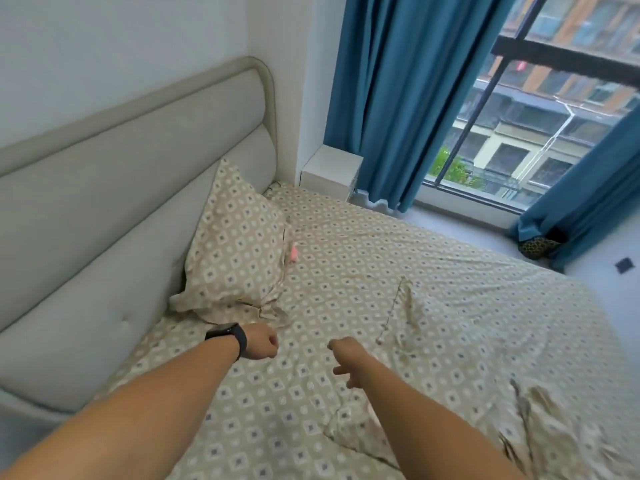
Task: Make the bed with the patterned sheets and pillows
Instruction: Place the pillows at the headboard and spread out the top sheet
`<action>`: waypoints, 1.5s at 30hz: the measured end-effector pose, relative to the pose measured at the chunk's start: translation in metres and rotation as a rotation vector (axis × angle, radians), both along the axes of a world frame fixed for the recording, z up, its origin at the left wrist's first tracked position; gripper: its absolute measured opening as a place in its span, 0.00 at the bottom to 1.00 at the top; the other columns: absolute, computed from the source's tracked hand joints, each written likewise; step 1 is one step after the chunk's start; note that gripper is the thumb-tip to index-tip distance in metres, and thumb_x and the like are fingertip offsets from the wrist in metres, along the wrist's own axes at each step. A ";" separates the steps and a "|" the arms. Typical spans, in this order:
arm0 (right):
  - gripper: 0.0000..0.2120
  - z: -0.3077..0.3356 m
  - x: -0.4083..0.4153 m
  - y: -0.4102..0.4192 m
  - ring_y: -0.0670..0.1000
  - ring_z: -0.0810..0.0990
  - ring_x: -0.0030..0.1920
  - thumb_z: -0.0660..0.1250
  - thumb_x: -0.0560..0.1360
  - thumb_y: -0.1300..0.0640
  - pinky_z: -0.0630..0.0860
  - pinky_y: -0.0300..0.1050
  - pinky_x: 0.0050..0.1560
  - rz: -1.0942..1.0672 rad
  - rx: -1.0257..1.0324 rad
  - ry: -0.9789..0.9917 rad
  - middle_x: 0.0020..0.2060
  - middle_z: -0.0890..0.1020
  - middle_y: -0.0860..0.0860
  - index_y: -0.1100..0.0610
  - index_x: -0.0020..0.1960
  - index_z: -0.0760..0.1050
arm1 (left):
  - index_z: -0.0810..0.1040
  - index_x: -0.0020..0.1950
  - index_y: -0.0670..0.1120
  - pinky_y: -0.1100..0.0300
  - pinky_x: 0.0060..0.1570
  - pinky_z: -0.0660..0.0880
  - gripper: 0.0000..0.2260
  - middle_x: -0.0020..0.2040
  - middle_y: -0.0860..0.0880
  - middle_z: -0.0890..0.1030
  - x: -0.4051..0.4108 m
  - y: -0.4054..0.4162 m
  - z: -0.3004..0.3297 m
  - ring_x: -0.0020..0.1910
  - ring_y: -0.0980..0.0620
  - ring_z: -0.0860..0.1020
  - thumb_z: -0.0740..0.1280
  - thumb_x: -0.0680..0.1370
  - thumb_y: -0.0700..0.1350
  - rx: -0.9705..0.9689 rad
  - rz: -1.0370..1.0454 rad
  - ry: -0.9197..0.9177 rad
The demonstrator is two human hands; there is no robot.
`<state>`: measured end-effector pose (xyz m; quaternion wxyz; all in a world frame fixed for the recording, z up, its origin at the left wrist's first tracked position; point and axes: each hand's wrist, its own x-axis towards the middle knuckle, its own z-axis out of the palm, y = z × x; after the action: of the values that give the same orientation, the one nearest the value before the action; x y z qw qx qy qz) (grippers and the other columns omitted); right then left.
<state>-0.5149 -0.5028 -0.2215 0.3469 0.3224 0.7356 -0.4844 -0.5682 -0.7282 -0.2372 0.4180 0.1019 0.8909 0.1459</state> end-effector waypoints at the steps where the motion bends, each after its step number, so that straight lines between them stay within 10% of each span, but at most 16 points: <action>1: 0.22 -0.004 0.007 0.017 0.57 0.80 0.56 0.57 0.83 0.53 0.73 0.55 0.49 -0.002 0.044 0.023 0.54 0.72 0.54 0.59 0.75 0.63 | 0.74 0.50 0.50 0.54 0.47 0.70 0.04 0.49 0.49 0.74 0.004 0.013 -0.001 0.44 0.47 0.72 0.62 0.81 0.50 -0.002 -0.018 0.002; 8: 0.09 -0.049 0.094 0.188 0.53 0.70 0.37 0.57 0.82 0.55 0.65 0.44 0.34 -0.075 0.296 -0.011 0.37 0.66 0.52 0.57 0.44 0.63 | 0.77 0.67 0.48 0.53 0.62 0.74 0.14 0.66 0.50 0.76 0.058 0.166 -0.018 0.62 0.48 0.76 0.61 0.84 0.50 0.017 -0.168 -0.053; 27: 0.11 -0.269 0.195 0.416 0.56 0.79 0.44 0.65 0.80 0.52 0.71 0.45 0.45 -0.301 0.168 -0.160 0.49 0.80 0.57 0.60 0.54 0.75 | 0.77 0.65 0.49 0.57 0.54 0.73 0.12 0.59 0.49 0.79 0.155 0.422 -0.125 0.52 0.50 0.76 0.60 0.84 0.48 -0.069 -0.314 -0.216; 32: 0.41 -0.320 0.197 0.445 0.63 0.72 0.70 0.75 0.70 0.41 0.71 0.57 0.69 -0.503 0.100 -0.229 0.71 0.74 0.55 0.58 0.76 0.64 | 0.78 0.64 0.48 0.55 0.56 0.74 0.12 0.59 0.48 0.80 0.144 0.440 -0.149 0.55 0.48 0.78 0.60 0.84 0.48 -0.085 -0.296 -0.194; 37: 0.64 -0.419 0.184 0.445 0.61 0.81 0.61 0.80 0.44 0.25 0.75 0.63 0.65 -0.594 -0.233 -0.299 0.63 0.81 0.52 0.53 0.73 0.70 | 0.78 0.63 0.49 0.55 0.54 0.75 0.11 0.57 0.49 0.80 0.154 0.429 -0.158 0.53 0.48 0.78 0.60 0.83 0.47 -0.076 -0.194 -0.229; 45: 0.32 -0.230 0.142 0.390 0.62 0.84 0.51 0.75 0.62 0.51 0.81 0.65 0.55 -0.746 -0.307 0.044 0.54 0.83 0.58 0.60 0.64 0.75 | 0.78 0.63 0.48 0.57 0.54 0.74 0.12 0.59 0.47 0.80 0.146 0.383 -0.108 0.53 0.49 0.78 0.60 0.83 0.45 -0.023 0.015 -0.152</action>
<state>-0.3729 -0.1133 -0.4516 0.1756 0.5011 0.4945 -0.6881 -0.4223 -0.3449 -0.3449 0.4843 0.0792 0.8590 0.1461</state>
